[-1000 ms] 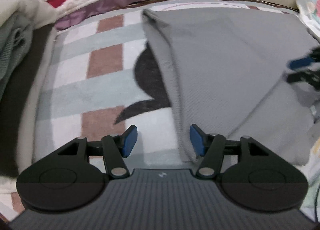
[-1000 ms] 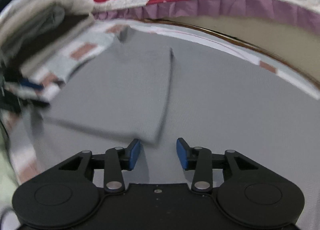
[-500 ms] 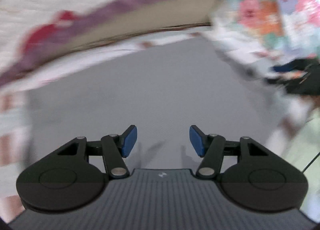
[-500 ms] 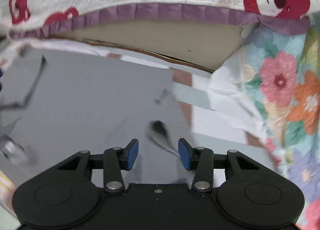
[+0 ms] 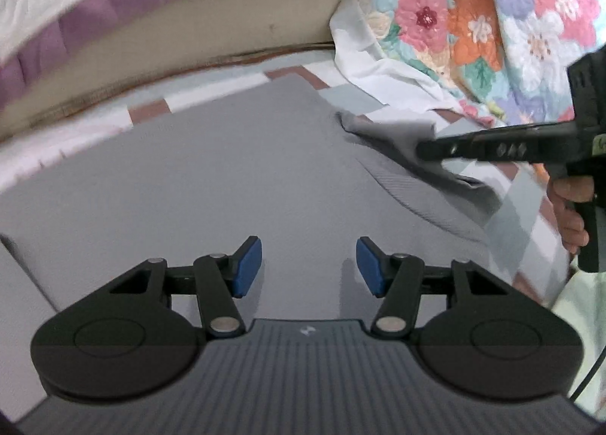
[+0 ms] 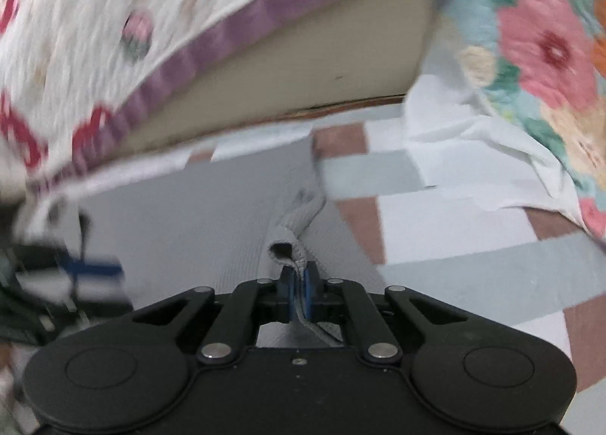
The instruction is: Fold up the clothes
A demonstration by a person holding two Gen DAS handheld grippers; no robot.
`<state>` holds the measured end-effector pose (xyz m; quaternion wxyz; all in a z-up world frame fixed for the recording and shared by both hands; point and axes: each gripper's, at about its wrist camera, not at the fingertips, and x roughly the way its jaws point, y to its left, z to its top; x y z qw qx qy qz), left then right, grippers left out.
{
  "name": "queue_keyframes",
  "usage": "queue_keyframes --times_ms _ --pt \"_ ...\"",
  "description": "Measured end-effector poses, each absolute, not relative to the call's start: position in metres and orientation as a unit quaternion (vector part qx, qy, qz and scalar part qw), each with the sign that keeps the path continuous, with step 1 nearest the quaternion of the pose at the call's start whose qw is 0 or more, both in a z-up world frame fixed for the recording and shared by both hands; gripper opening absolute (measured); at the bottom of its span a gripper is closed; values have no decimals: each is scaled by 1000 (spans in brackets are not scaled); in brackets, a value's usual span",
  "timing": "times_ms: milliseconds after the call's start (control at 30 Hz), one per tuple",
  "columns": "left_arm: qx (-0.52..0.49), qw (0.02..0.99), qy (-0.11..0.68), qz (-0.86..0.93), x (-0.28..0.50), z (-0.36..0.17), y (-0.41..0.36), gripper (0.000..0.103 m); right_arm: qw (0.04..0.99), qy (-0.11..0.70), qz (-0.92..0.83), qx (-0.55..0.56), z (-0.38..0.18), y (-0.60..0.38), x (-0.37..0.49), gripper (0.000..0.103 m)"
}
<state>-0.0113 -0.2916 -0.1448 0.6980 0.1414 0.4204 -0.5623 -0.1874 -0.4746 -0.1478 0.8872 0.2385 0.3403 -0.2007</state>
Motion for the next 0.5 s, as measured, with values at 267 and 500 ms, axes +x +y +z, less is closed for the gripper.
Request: queue_keyframes --times_ms 267,500 --pt "105 691 408 -588 -13 -142 -288 55 866 292 -203 351 -117 -507 -182 6" --pt "95 699 401 -584 1 -136 -278 55 848 254 -107 453 -88 -495 -121 6"
